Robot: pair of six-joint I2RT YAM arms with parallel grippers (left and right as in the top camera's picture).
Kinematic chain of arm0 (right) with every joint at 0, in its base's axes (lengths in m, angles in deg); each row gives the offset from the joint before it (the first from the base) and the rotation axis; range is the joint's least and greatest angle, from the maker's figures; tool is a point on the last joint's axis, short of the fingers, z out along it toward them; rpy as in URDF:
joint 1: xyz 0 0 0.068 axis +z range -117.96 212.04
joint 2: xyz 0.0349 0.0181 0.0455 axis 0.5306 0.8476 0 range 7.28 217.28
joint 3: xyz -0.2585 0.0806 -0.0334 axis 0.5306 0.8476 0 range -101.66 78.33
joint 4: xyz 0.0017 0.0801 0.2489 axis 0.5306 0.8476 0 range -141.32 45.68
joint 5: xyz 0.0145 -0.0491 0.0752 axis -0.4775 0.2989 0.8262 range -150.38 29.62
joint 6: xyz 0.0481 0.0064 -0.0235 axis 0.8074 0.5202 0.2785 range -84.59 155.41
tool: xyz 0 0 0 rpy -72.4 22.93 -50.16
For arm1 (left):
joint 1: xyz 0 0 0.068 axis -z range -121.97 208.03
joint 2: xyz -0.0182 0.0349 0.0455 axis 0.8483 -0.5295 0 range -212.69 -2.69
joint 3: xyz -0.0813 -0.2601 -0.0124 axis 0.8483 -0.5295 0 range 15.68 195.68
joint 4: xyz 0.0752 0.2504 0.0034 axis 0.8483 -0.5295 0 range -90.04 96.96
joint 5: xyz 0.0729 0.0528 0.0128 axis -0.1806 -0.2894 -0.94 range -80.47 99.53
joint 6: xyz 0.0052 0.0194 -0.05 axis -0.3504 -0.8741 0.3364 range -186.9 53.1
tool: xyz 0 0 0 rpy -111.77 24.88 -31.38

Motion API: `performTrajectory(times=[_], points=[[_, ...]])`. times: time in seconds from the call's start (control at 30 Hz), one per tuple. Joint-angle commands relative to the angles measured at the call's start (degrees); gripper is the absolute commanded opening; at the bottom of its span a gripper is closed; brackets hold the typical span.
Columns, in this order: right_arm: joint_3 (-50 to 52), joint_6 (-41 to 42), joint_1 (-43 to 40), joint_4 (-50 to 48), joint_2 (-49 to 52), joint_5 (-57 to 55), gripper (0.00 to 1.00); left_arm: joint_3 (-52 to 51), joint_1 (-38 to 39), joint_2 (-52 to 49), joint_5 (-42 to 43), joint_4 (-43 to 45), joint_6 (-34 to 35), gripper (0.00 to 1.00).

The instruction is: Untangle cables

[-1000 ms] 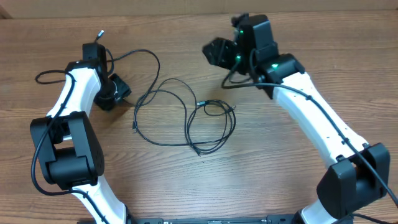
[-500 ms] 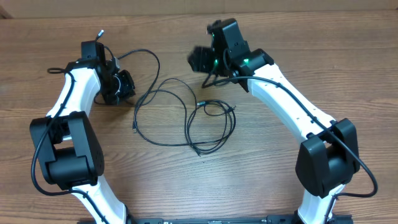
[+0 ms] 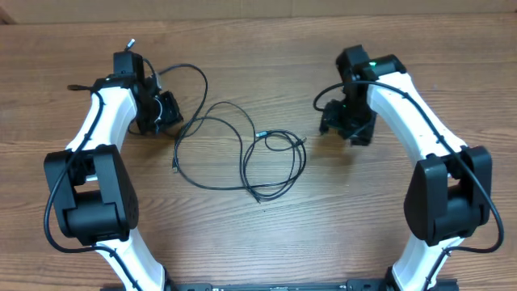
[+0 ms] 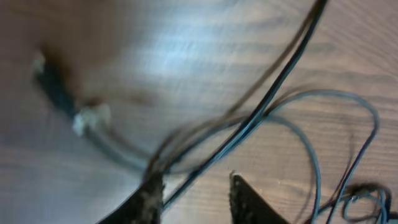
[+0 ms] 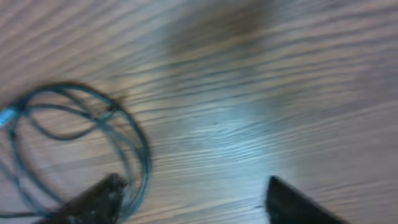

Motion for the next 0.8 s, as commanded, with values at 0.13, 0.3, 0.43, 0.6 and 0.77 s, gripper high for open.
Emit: performTrajectory(times=[0.13, 0.3, 0.43, 0.6, 0.77], points=[[1.31, 0.24, -4.85, -1.51, -0.20, 1.77, 1.00, 17.38, 1.77, 1.05, -11.82, -14.36, 2.01, 0.36], [1.31, 0.20, -4.85, -6.16, -0.20, 2.86, 1.00, 20.61, 5.60, 1.03, -16.26, -10.08, 1.46, 0.41], [1.29, 0.20, -4.85, -10.54, -0.20, 2.84, 1.00, 20.28, 7.65, 1.03, -16.63, -2.25, 0.11, 0.45], [1.31, 0.20, -4.85, -15.37, -0.20, 2.86, 1.00, 20.28, 8.74, 1.03, -17.57, 0.96, 6.51, 0.48], [1.29, 0.20, -4.85, -18.03, -0.20, 2.86, 1.00, 20.28, 8.85, 1.03, -14.82, 0.85, 8.13, 0.47]])
